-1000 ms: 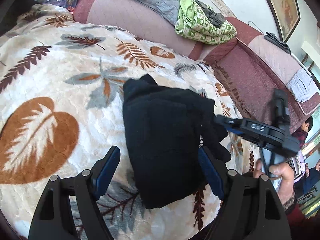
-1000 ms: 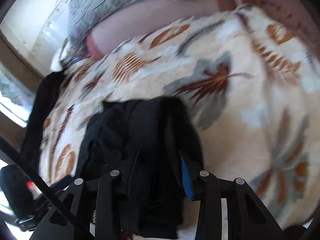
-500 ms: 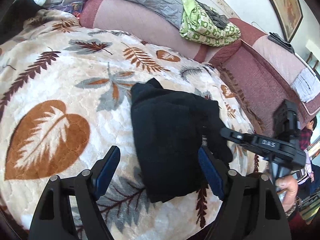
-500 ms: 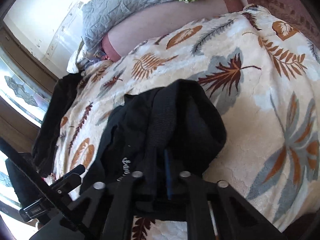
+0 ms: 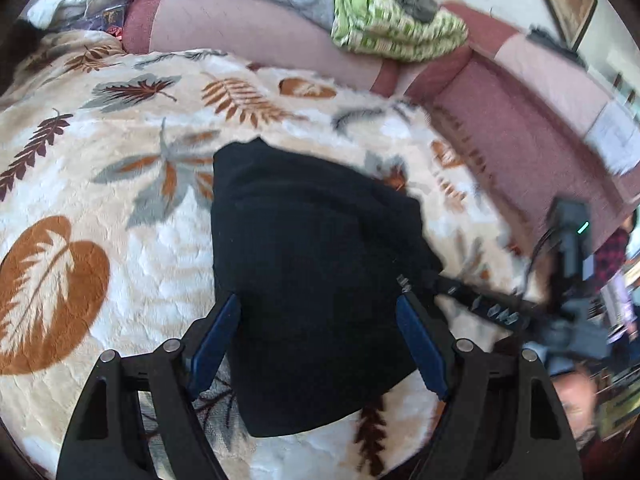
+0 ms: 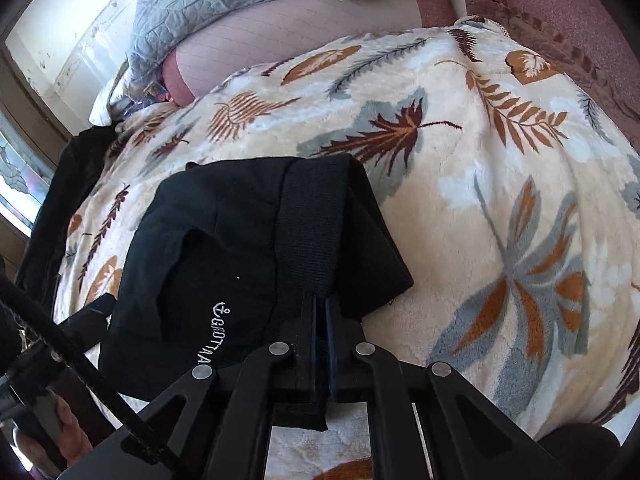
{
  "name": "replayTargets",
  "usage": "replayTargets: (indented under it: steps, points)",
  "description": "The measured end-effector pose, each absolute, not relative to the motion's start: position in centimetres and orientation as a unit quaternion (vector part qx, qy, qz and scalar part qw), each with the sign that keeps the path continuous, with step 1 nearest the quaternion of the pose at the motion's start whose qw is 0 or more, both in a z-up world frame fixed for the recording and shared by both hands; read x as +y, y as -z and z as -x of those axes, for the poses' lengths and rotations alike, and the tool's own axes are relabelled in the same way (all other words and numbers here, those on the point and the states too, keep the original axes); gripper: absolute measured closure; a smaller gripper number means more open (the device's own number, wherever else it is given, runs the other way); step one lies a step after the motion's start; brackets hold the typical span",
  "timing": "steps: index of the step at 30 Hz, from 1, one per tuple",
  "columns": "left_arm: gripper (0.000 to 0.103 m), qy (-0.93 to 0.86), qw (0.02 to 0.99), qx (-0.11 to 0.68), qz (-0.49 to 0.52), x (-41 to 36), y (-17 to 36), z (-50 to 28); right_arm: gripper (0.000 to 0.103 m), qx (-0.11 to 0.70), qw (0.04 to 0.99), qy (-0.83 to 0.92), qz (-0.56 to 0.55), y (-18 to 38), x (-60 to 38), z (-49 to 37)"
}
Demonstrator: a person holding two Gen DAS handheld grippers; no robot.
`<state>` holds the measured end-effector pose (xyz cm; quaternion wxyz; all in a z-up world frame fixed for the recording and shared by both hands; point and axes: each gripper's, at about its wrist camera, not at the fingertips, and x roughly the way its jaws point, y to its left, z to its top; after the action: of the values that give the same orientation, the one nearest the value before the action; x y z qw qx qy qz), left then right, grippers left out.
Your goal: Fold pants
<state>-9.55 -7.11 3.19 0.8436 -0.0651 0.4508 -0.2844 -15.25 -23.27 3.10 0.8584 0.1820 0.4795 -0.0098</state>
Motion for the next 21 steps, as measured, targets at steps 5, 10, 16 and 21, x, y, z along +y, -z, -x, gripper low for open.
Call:
replayTargets:
  steps: [5,10,16,21]
  points:
    - [0.024,0.28,0.855,0.437,0.006,-8.1,-2.5,11.0,0.098,0.488,0.858,0.015,-0.158,-2.8,-23.0,14.9]
    - [0.023,0.301,0.84,0.445,0.075,-5.0,-4.0,10.4,0.096,0.486,0.851,0.012,-0.201,-2.9,-24.3,15.2]
    - [0.021,0.252,0.847,0.447,0.14,-0.6,-4.7,8.0,0.084,0.431,0.856,0.036,-0.283,-4.1,-28.2,18.9]
    - [0.02,0.24,0.833,0.475,0.149,-0.6,-3.9,6.0,0.051,0.413,0.843,-0.014,-0.344,-3.1,-29.1,20.2]
